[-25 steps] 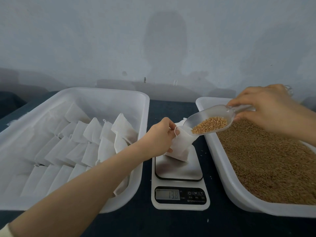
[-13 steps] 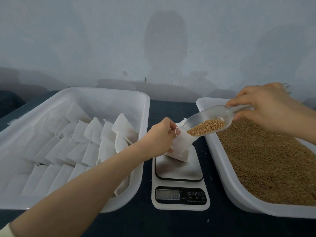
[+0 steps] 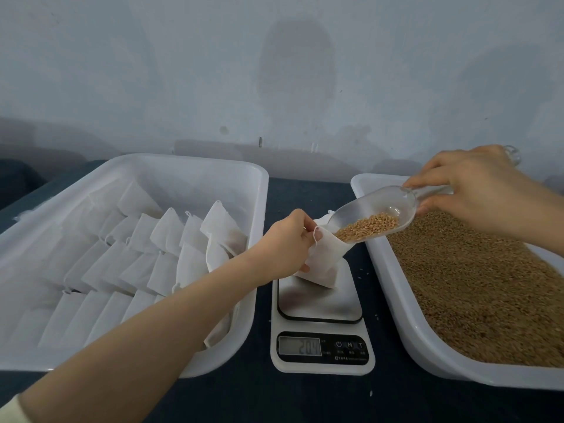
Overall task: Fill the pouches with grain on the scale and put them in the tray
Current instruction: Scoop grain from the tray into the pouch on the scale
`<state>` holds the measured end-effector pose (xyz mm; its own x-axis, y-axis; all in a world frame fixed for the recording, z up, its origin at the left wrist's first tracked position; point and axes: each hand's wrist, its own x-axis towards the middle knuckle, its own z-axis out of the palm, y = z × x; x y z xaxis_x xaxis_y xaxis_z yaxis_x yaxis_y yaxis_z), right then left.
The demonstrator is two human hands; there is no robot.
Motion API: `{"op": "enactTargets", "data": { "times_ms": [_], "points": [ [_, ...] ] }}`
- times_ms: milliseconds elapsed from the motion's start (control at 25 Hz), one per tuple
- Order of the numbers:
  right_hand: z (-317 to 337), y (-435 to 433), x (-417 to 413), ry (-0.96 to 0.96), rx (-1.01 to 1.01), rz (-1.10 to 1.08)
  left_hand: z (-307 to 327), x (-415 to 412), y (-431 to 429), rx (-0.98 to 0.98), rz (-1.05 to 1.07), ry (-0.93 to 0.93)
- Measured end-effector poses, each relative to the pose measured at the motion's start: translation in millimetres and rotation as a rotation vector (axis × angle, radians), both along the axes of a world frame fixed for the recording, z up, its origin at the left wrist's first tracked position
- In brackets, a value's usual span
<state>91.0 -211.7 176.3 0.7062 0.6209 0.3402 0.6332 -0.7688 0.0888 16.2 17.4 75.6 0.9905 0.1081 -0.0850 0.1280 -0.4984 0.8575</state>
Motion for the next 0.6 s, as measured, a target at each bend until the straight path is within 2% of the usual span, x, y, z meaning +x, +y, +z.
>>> {"op": "enactTargets", "data": {
  "times_ms": [240, 600],
  "points": [
    [-6, 1, -6, 0.108, 0.022, -0.069, -1, 1, 0, -0.005, 0.012, -0.008],
    [-36, -29, -12, 0.435, 0.277, -0.159, -5, 2, 2, -0.026, 0.034, -0.037]
  ]
}}
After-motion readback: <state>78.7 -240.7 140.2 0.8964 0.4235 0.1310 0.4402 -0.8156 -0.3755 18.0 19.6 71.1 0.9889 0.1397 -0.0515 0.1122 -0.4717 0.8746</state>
